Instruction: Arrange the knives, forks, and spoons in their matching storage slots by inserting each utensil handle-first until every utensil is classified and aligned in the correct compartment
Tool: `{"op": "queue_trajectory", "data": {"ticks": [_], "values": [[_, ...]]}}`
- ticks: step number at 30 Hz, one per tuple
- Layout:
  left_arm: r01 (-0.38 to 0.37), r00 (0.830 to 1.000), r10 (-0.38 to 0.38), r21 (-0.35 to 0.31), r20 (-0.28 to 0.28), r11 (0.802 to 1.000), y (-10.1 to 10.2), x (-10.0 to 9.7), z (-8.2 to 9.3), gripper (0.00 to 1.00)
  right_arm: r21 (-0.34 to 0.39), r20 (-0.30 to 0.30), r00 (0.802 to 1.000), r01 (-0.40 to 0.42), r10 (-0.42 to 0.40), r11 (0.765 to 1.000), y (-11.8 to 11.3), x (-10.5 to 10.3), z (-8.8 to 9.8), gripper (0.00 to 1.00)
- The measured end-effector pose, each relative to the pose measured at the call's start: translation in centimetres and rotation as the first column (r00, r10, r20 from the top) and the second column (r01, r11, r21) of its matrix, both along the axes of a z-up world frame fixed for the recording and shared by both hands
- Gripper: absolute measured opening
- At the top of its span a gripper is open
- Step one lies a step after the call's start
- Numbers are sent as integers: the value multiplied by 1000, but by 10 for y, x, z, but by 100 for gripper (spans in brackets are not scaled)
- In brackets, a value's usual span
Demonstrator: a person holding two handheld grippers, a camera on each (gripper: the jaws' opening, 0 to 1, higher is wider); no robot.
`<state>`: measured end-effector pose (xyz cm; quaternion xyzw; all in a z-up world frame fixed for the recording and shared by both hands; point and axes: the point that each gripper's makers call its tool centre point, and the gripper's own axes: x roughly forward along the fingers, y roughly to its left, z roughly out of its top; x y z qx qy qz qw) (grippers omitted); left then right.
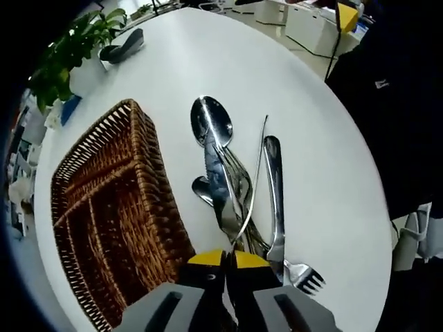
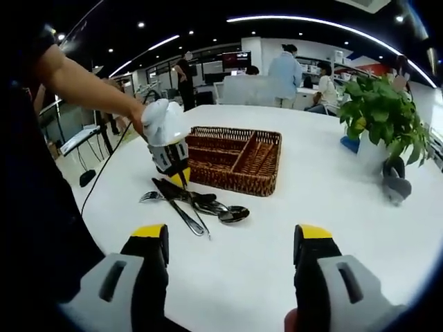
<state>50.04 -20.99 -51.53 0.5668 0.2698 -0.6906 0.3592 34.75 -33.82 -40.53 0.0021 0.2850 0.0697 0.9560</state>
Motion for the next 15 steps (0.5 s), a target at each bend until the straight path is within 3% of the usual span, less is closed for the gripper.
{"op": "queue_trajectory", "data": {"ticks": [9, 15], "values": [[-89, 996, 86, -85, -36, 992, 3, 3, 28, 2, -25, 23, 999, -41, 41, 999, 3, 16, 15, 81], [-183, 982, 174, -139, -81, 973, 9, 15, 49, 2, -26, 20, 998, -60, 61, 998, 8, 25, 18, 88]]}}
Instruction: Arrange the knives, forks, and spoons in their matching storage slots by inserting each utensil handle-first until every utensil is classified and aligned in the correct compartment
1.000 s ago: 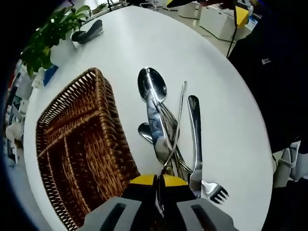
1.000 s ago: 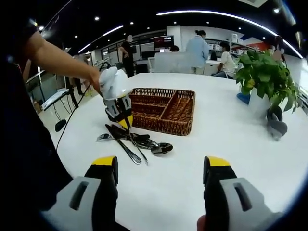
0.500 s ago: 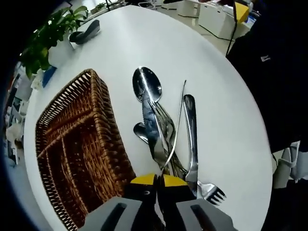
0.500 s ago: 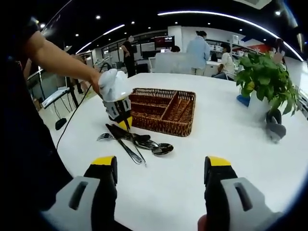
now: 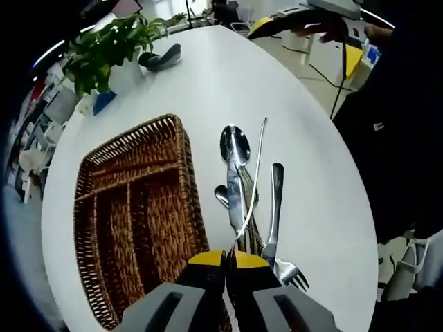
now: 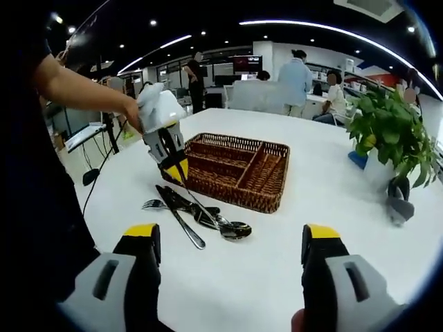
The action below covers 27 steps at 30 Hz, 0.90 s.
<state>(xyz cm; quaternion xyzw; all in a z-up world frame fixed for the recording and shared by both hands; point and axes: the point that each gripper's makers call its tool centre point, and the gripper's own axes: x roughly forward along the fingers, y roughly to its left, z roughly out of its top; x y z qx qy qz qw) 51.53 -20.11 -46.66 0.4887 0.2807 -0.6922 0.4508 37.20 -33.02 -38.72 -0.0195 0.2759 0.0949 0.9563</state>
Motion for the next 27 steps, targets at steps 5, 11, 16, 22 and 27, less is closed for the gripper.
{"op": "queue_trajectory", "data": {"ticks": [5, 11, 16, 22, 27], "values": [[-51, 999, 51, -18, -10, 999, 11, 17, 14, 2, 8, 5, 1000, -11, 11, 1000, 5, 5, 4, 93], [-106, 994, 106, -5, 18, 994, 22, 43, 24, 2, 6, 13, 1000, -26, 26, 1000, 12, 8, 11, 95], [-147, 989, 147, -10, 34, 989, 22, 67, 37, 2, 12, 10, 1000, -27, 27, 1000, 14, 9, 13, 94], [-204, 975, 206, -33, 77, 978, 18, 109, 53, 2, 22, 23, 999, -29, 28, 999, 19, 15, 18, 93], [-241, 964, 244, -35, 105, 970, 13, 142, 59, 2, 32, 25, 999, -21, 20, 999, 22, 17, 19, 92]]}}
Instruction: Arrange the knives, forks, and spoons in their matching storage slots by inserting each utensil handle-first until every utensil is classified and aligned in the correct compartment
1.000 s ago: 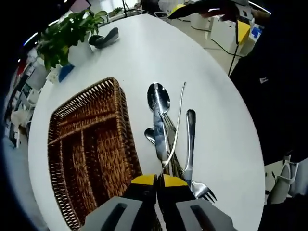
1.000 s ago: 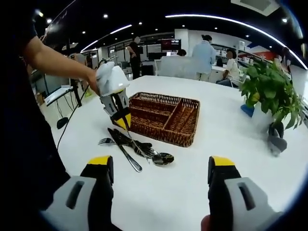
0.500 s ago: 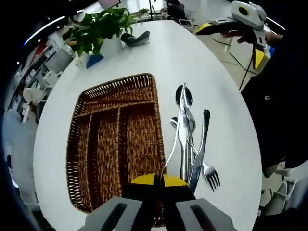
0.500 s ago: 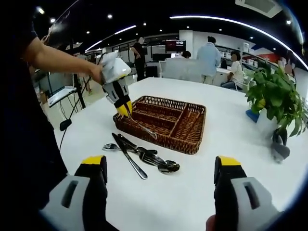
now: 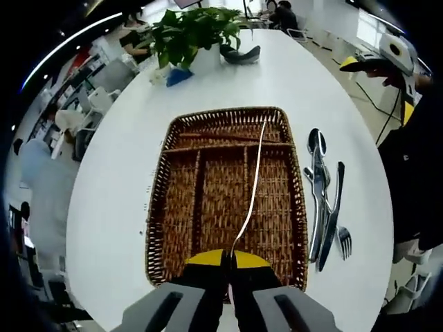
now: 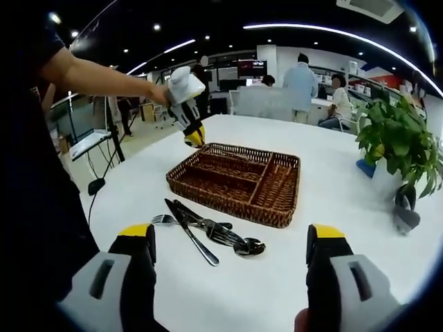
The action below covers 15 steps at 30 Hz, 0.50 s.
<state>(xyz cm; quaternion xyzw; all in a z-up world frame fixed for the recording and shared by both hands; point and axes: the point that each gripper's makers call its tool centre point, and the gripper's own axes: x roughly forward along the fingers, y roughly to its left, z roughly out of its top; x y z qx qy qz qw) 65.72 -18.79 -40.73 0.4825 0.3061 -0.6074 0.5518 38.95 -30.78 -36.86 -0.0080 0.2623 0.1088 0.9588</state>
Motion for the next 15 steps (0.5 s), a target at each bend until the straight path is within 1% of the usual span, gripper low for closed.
{"op": "queue_trajectory", "data": {"ticks": [2, 4, 5, 8, 9, 11, 15], "values": [[-16, 1000, 16, 10, 2, 1000, 0, 8, -1, 2, 10, 9, 1000, 8, -8, 1000, 2, 1, 2, 91], [-44, 999, 44, 10, 5, 999, -3, 22, -2, 2, 15, 8, 1000, 15, -15, 1000, 3, 2, 2, 91], [-49, 999, 49, 10, 3, 999, -4, 25, -2, 2, 15, 8, 1000, 15, -16, 1000, 3, 2, 2, 91], [-79, 997, 78, 21, 17, 997, -7, 43, -4, 2, 16, 1, 1000, 23, -23, 1000, 3, 4, 1, 91], [-88, 996, 87, 30, 34, 996, -7, 52, -6, 2, 14, -1, 1000, 30, -30, 999, 1, 5, 0, 91], [-112, 993, 110, 45, 42, 993, -7, 61, -9, 2, 14, -6, 999, 41, -41, 999, -1, 6, -1, 91], [-140, 990, 139, 51, 36, 989, -9, 76, -23, 2, 15, -20, 998, 64, -64, 998, -5, 11, -4, 91]]}}
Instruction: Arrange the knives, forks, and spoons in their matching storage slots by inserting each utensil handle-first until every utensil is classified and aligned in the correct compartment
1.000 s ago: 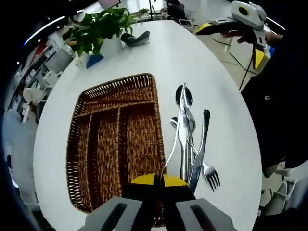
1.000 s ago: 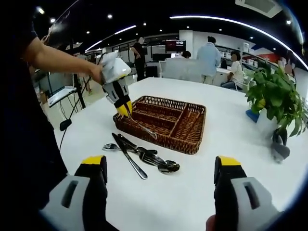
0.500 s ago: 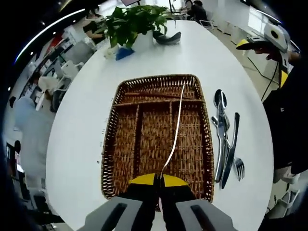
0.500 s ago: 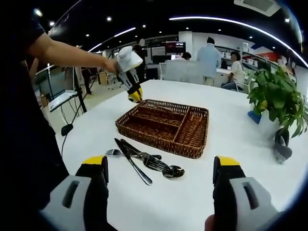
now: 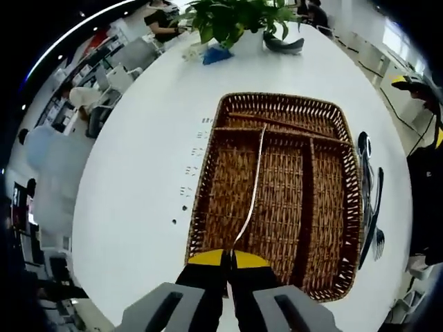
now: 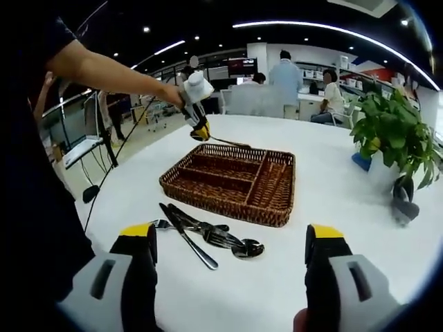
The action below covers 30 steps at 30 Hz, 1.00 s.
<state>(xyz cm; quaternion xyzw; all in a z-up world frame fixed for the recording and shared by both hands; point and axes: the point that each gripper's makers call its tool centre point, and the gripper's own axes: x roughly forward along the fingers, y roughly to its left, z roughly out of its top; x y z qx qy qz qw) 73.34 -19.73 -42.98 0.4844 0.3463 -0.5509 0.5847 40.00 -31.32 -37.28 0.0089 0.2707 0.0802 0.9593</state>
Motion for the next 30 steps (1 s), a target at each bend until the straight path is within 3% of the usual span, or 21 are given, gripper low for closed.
{"op": "queue_trajectory", "data": {"ticks": [12, 18, 23, 30], "values": [[-68, 998, 67, 10, 19, 998, -8, 36, -44, 2, -14, -58, 998, 9, -9, 1000, -7, 22, -11, 90], [-46, 998, 46, 7, 38, 999, -13, 44, -58, 2, -14, -79, 997, -5, 4, 1000, -6, 38, -16, 89], [-59, 998, 59, 17, -12, 998, -10, 43, -70, 2, -17, -90, 996, -29, 27, 999, -4, 49, -18, 89], [-14, 999, 14, 9, -32, 1000, -9, 42, -77, 3, -15, -99, 994, -43, 41, 999, -3, 56, -21, 89]]}}
